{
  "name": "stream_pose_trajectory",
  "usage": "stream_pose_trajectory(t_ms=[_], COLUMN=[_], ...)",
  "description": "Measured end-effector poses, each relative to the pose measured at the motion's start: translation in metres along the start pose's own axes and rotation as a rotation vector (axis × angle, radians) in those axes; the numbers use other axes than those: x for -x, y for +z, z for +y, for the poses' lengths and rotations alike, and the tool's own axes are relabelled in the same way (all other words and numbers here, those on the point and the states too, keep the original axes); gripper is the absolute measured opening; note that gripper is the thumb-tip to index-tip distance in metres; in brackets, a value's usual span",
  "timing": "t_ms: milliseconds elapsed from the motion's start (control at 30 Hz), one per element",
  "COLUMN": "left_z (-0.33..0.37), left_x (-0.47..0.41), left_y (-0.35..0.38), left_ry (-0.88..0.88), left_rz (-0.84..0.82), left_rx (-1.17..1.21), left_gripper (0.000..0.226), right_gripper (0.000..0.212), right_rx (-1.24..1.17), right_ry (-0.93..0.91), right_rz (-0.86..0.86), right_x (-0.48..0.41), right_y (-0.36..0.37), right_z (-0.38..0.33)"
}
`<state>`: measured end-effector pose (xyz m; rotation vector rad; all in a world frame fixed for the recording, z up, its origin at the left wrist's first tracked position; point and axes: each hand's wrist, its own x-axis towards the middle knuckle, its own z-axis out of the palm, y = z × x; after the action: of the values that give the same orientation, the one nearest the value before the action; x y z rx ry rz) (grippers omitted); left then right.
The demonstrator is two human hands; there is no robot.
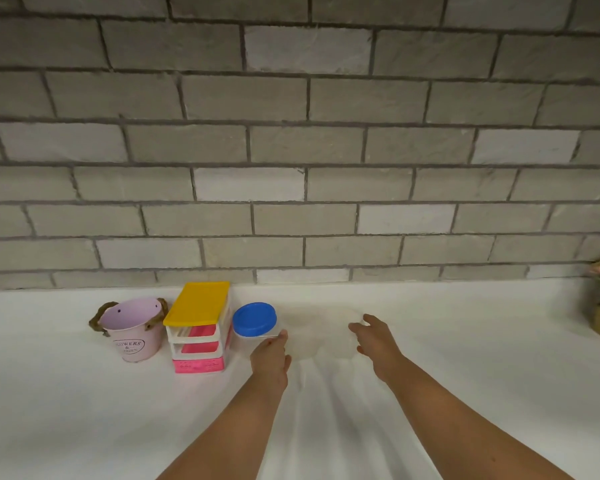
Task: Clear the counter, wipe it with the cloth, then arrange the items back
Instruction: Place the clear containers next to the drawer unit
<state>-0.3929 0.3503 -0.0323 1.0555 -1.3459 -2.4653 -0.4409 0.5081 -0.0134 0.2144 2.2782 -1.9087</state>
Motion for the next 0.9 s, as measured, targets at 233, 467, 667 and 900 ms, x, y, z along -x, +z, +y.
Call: stream_pose_trajectory(t_ms=[233,467,667,900], left_z=[0.004,0.006,0.004,-0.004], left_x=[-0.010,-0.016,-0.024,-0.019], left_y=[0.003,0.005,0.007,0.005], left_ry=[0.034,0.062,0.040,0.015], left_rz=[0.029,0.042,0.016,-0.036], left_rx=[-0.027,-0.034,-0.013,0.063], left_gripper=[0.013,0.019,0.004,0.038], right_gripper=[0.059,0.056,0.061,0.053], right_rx=[0.003,-0.010,0.015,0.040], right_ry=[0.013,0.026,0.034,0.064], right_rz=[-0.012,-0.064,-0.141,-0.147], right_x=[-0.011,-0.014,-0.013,-0.006], right_y=[0.009,0.010,0.010,0.003], right_z=[0.005,0.004,0.002,-0.002])
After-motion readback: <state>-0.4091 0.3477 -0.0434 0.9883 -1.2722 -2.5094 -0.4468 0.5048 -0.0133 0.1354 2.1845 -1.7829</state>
